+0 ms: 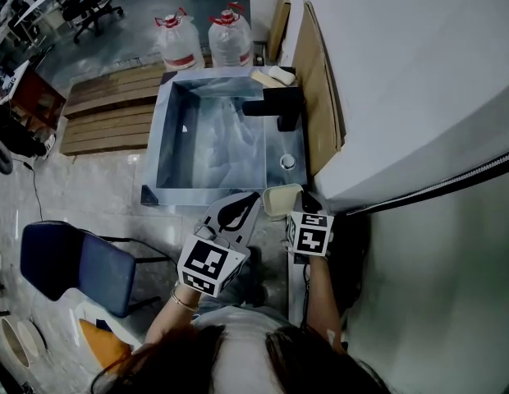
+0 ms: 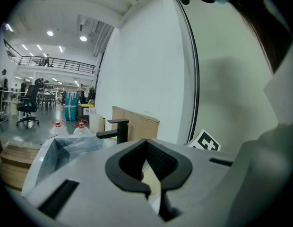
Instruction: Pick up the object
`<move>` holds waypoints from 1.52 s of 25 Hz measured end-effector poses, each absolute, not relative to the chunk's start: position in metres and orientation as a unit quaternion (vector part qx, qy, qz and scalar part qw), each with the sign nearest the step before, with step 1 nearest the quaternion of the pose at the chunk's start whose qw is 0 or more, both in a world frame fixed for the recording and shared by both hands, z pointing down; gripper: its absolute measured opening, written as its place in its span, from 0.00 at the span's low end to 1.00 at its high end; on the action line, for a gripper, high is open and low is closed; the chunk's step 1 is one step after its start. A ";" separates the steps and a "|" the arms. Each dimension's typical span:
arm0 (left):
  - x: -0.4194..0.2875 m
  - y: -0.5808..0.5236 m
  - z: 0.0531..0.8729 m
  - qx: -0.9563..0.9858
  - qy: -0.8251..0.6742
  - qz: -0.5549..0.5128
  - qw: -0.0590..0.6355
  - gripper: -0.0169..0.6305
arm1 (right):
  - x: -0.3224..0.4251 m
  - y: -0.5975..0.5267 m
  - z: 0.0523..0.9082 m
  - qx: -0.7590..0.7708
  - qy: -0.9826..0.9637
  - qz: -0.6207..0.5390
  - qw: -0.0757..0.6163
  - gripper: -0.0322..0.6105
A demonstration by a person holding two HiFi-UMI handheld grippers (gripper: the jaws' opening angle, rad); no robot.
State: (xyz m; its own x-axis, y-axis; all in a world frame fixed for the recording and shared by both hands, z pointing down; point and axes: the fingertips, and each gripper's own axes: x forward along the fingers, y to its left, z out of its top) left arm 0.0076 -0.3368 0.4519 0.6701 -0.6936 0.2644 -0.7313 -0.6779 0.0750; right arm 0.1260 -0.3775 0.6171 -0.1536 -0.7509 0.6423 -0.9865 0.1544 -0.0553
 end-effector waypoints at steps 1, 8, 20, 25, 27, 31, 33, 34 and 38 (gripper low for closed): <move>0.008 -0.334 0.451 0.910 -0.392 0.107 0.086 0.04 | 0.127 -0.376 0.615 0.605 -0.720 0.241 0.239 0.10; 0.008 -0.316 0.440 0.910 -0.396 0.101 0.074 0.04 | 0.130 -0.364 0.595 0.613 -0.724 0.232 0.216 0.10; 0.003 -0.279 0.421 0.908 -0.407 0.085 0.061 0.04 | 0.133 -0.335 0.550 0.629 -0.733 0.193 0.172 0.10; 0.000 -0.261 0.413 0.907 -0.411 0.078 0.055 0.04 | 0.134 -0.319 0.533 0.634 -0.735 0.181 0.157 0.10; -0.001 -0.255 0.409 0.906 -0.414 0.072 0.054 0.04 | 0.134 -0.314 0.527 0.636 -0.736 0.175 0.151 0.10; -0.004 -0.241 0.404 0.905 -0.418 0.066 0.049 0.04 | 0.137 -0.301 0.513 0.647 -0.733 0.165 0.132 0.10; -0.004 -0.232 0.400 0.905 -0.418 0.063 0.046 0.04 | 0.138 -0.294 0.505 0.652 -0.732 0.155 0.125 0.10; -0.004 -0.228 0.399 0.905 -0.418 0.062 0.045 0.04 | 0.138 -0.290 0.501 0.653 -0.732 0.149 0.123 0.10; -0.004 -0.211 0.393 0.906 -0.417 0.057 0.039 0.04 | 0.137 -0.274 0.488 0.655 -0.734 0.135 0.115 0.10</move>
